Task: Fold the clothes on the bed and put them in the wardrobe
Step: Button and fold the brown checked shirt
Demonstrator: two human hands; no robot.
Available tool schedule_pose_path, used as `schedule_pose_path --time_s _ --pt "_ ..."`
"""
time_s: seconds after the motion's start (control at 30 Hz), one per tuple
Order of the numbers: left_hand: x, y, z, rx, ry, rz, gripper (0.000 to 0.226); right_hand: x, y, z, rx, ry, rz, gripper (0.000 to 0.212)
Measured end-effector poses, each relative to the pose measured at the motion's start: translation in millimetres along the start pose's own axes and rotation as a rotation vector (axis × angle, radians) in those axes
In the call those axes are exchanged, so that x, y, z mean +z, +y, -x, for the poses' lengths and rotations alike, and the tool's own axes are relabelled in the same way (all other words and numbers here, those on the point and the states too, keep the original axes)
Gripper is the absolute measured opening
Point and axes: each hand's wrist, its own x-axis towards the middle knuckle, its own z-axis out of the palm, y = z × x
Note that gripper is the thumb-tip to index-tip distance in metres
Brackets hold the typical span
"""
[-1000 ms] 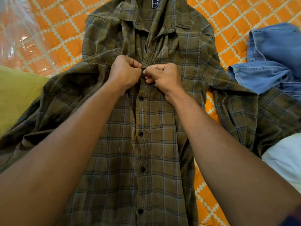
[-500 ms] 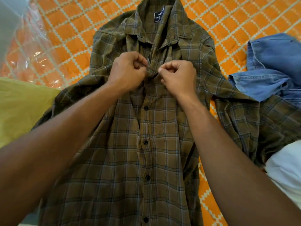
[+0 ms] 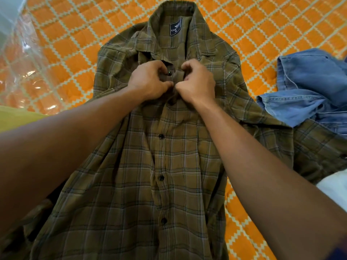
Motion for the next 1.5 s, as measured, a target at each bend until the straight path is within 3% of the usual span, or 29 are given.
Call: schedule_pose_path --time_s 0.13,0.37,0.5,0.57,0.63,0.73,0.9,1.07,1.2,1.27,1.37,1.5 --pt "3 3 -3 0.003 0.026 -0.064 0.043 2 20 1 0.207 0.118 -0.225 0.029" --pt "-5 -2 -10 0.194 0.009 -0.089 0.072 6 8 -7 0.061 0.071 -0.001 0.007" --pt "-15 1 -24 0.193 0.001 -0.180 0.094 12 -3 -10 -0.027 0.233 -0.077 0.011" --pt "-19 3 -35 0.157 -0.044 -0.220 0.088 15 -4 -10 -0.068 0.405 -0.268 0.019" --pt "-24 2 -44 0.134 -0.102 -0.212 0.064 17 0 -7 -0.098 0.480 -0.400 0.021" --pt "-32 4 -49 0.141 -0.156 -0.195 0.036 21 5 -5 -0.173 0.417 -0.356 0.013" --pt "-48 1 -52 0.051 -0.185 -0.033 0.029 33 -6 -11 -0.329 0.375 -0.270 0.007" --pt "-51 -1 -54 -0.024 -0.167 0.128 0.029 44 -10 -18 -0.118 0.135 -0.206 0.008" --pt "-34 -6 -47 -0.139 0.020 0.350 0.041 47 -11 -24 0.073 0.072 -0.351 0.003" --pt "-22 -8 -36 -0.138 0.144 0.412 0.055 43 -9 -30 0.159 0.027 -0.437 0.012" --pt "-1 -7 -12 -0.152 0.308 0.487 0.071 36 -5 -33 0.200 -0.003 -0.539 0.019" --pt "17 -11 -6 -0.273 0.335 0.623 0.068 33 -4 -29 0.206 -0.044 -0.634 0.016"
